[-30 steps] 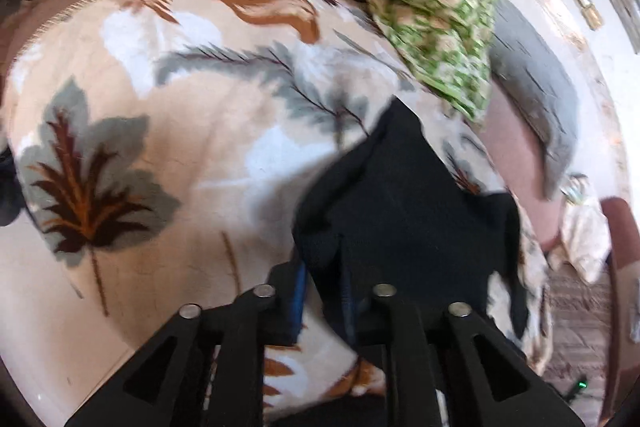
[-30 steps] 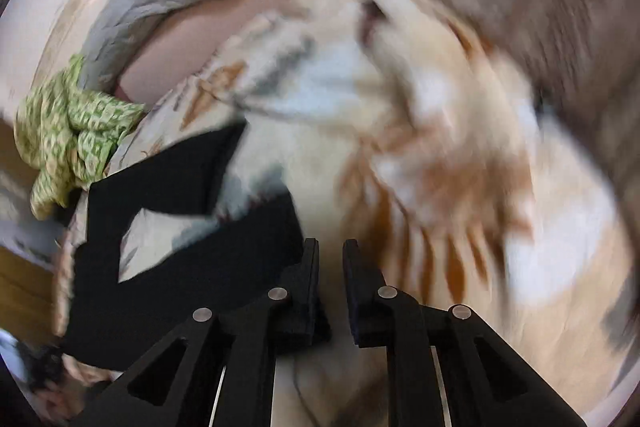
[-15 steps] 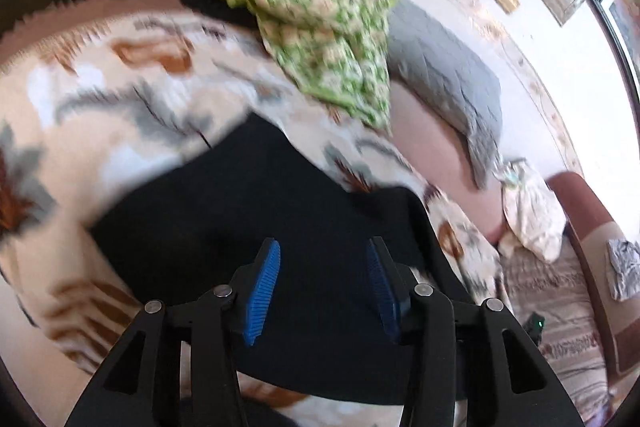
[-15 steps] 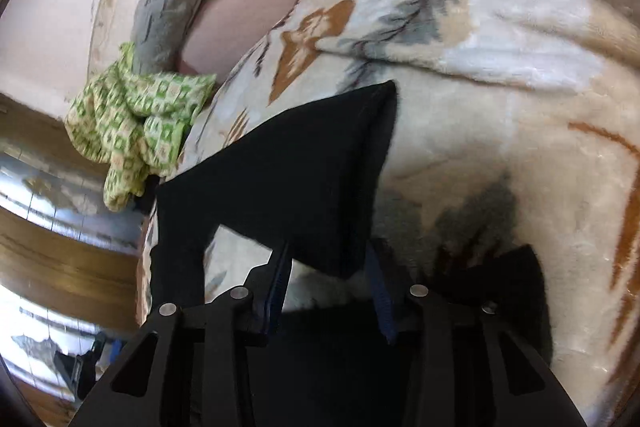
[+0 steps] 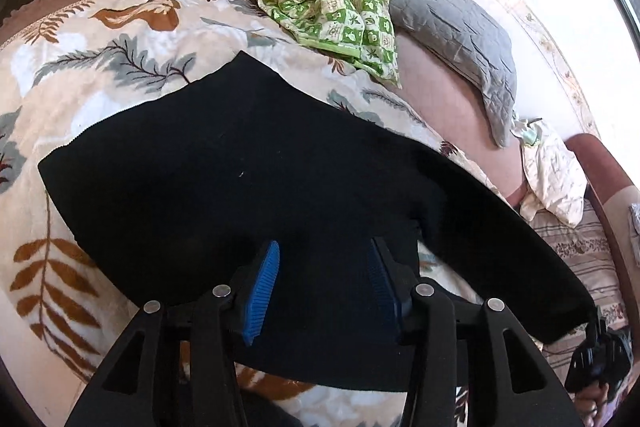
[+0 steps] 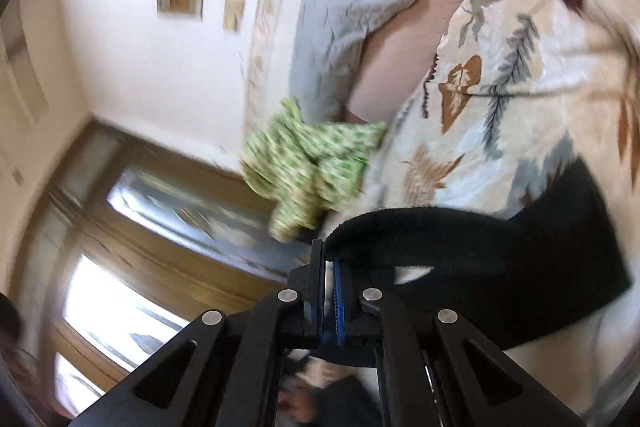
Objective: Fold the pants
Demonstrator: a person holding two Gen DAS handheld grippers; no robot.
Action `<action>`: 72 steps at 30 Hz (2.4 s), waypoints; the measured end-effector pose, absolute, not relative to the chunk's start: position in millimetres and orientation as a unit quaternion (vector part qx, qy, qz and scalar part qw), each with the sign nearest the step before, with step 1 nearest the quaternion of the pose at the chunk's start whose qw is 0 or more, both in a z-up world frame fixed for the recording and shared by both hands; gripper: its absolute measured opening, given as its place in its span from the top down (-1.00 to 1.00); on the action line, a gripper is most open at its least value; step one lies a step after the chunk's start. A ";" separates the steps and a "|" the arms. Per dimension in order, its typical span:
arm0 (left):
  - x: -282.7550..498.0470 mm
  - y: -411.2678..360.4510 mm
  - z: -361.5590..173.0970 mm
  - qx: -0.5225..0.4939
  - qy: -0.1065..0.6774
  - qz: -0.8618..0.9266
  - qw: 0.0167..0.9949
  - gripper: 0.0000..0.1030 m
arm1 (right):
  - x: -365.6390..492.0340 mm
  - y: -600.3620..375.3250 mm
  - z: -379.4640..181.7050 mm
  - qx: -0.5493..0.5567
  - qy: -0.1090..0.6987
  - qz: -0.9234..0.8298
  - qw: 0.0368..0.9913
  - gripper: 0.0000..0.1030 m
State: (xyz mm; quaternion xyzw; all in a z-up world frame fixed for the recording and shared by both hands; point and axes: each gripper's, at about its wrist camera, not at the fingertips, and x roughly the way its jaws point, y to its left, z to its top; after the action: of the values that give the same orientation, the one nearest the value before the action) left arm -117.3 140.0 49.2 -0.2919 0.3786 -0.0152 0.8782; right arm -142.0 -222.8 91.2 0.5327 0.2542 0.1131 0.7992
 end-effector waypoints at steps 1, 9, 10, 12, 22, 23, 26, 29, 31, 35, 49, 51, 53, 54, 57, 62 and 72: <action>-108.8 139.5 43.0 -0.294 0.380 -0.014 0.877 0.13 | -144.3 -229.4 90.4 0.550 0.244 0.105 0.792 0.95; -97.6 143.1 38.6 -0.293 0.386 -0.010 0.875 0.12 | -61.4 -311.1 58.1 0.477 0.252 -0.043 0.841 0.49; -98.3 144.0 38.5 -0.294 0.385 -0.010 0.875 0.11 | -60.7 -317.4 56.6 0.466 0.266 -0.075 0.840 0.08; -98.3 146.2 37.5 -0.301 0.383 -0.009 0.873 0.06 | -71.0 -325.6 51.8 0.481 0.255 -0.091 0.834 0.03; -86.1 140.3 32.3 -0.297 0.399 -0.018 0.867 -0.05 | -57.5 -291.2 40.3 0.333 0.419 -0.133 0.834 0.01; -85.7 140.2 32.5 -0.296 0.397 -0.019 0.869 -0.11 | -53.9 -285.5 40.4 0.313 0.427 -0.136 0.837 0.01; -86.1 137.2 34.5 -0.281 0.386 -0.024 0.878 -0.29 | -39.3 -249.2 51.4 0.183 0.428 -0.137 0.875 0.02; -84.9 131.2 35.6 -0.260 0.387 -0.029 0.884 -0.31 | -27.9 -219.8 54.6 0.114 0.411 -0.072 0.901 0.00; -80.1 130.8 37.5 -0.248 0.402 -0.036 0.881 -0.29 | -17.5 -218.3 38.8 0.104 0.441 -0.080 0.888 -0.07; -73.4 150.4 57.9 -0.243 0.393 -0.053 0.885 -0.29 | -18.0 -241.0 11.7 0.141 0.482 -0.130 0.855 -0.14; 33.6 225.2 82.2 -0.105 0.396 -0.056 0.911 -0.32 | -15.1 -171.7 41.8 -0.021 0.419 -0.113 0.901 -0.45; 57.5 220.4 77.0 -0.038 0.409 -0.085 0.908 -0.29 | -8.1 -164.8 25.4 -0.039 0.444 -0.112 0.888 -0.45; 75.3 218.3 69.9 0.013 0.417 -0.100 0.903 -0.27 | -2.0 -159.7 9.0 -0.056 0.473 -0.113 0.872 -0.45; 85.2 218.9 65.4 0.030 0.418 -0.102 0.902 -0.25 | 2.0 -157.3 -0.2 -0.067 0.489 -0.116 0.862 -0.45; 108.0 224.3 48.6 0.024 0.438 -0.124 0.890 -0.23 | 1.5 -158.9 -4.6 -0.066 0.488 -0.128 0.861 -0.63; 145.9 228.6 22.7 0.028 0.464 -0.139 0.874 -0.12 | -0.9 -166.8 -7.2 -0.039 0.489 -0.123 0.863 -0.68; 176.5 250.8 -8.2 -0.033 0.468 -0.191 0.862 -0.03 | 1.0 -167.2 -9.6 -0.040 0.490 -0.128 0.861 -0.72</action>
State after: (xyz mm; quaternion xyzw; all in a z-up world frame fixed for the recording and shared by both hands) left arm 176.5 250.8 -8.2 -0.0331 0.4675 -0.1909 0.8625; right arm 1.0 -167.2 -9.6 -0.0402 0.4902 -0.1284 0.8612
